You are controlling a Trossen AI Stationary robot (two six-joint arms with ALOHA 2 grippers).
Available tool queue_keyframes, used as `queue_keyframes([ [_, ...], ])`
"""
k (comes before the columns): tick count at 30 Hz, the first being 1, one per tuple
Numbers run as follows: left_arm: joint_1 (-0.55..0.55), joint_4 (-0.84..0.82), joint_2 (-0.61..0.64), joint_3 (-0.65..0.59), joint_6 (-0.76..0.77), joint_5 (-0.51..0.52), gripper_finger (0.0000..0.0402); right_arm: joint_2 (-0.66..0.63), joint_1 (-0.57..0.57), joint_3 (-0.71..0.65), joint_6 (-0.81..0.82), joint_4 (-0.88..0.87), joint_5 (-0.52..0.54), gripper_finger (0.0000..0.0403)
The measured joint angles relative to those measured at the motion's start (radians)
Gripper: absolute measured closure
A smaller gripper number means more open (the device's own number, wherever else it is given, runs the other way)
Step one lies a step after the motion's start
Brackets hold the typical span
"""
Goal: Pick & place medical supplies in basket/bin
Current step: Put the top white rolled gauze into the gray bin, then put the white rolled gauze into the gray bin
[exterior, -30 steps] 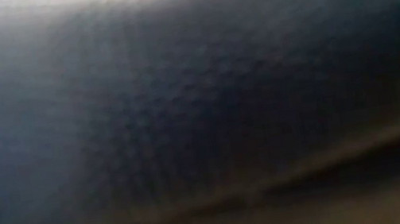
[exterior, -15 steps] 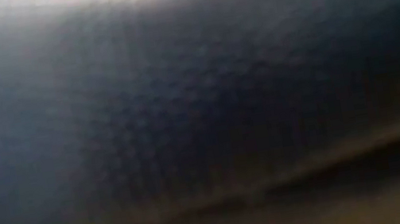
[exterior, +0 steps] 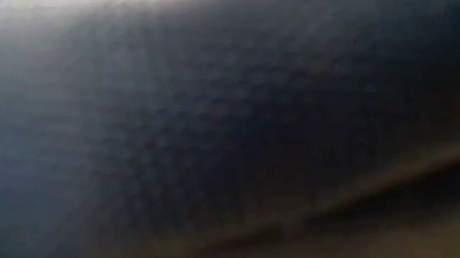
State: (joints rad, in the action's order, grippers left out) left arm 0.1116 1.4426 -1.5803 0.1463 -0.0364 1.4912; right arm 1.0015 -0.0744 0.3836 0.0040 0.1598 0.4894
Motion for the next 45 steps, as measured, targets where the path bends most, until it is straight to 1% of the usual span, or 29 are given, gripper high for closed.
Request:
queue_keyframes([
  [5,0.000,0.009,0.000,0.000,0.012,0.001,0.0278,0.000,0.000,0.000,0.008,0.000,0.000,0.0202],
  [15,0.002,0.023,0.000,0.000,0.029,0.001,0.0277,0.000,0.000,0.000,0.008,-0.001,0.000,0.0202],
  [17,-0.002,0.046,0.000,0.000,0.019,-0.022,0.0277,0.000,0.000,0.000,0.008,-0.001,0.000,0.0202],
  [18,-0.007,0.055,0.000,0.000,0.005,-0.060,0.0277,0.000,0.000,0.000,0.008,-0.001,0.000,0.0202],
  [21,-0.020,0.070,0.005,0.000,-0.005,-0.228,0.0277,0.000,0.000,0.000,0.008,-0.001,0.000,0.0202],
  [24,-0.028,0.071,0.008,0.000,0.029,-0.414,0.0277,0.000,0.000,0.000,0.008,-0.002,0.000,0.0202],
  [27,-0.027,0.069,0.008,0.000,0.064,-0.630,0.0277,0.000,0.000,0.000,0.008,-0.002,0.000,0.0202],
  [32,-0.026,0.032,0.008,0.000,0.091,-1.076,0.0277,0.000,0.000,0.000,0.008,-0.002,0.000,0.0202],
  [35,-0.011,0.031,0.009,0.001,0.129,-1.277,0.0277,0.000,0.000,0.000,0.007,-0.001,0.000,0.0202],
  [38,0.018,0.010,0.009,0.002,0.192,-1.455,0.0277,0.000,0.000,0.000,0.007,-0.002,0.000,0.0202],
  [42,0.051,-0.139,0.010,0.032,0.260,-1.664,0.0277,0.000,0.000,0.000,0.007,-0.001,0.000,0.0202],
  [45,0.046,-0.298,0.010,0.078,0.237,-1.787,0.0277,0.000,0.000,0.000,0.000,-0.001,0.000,0.0202],
])
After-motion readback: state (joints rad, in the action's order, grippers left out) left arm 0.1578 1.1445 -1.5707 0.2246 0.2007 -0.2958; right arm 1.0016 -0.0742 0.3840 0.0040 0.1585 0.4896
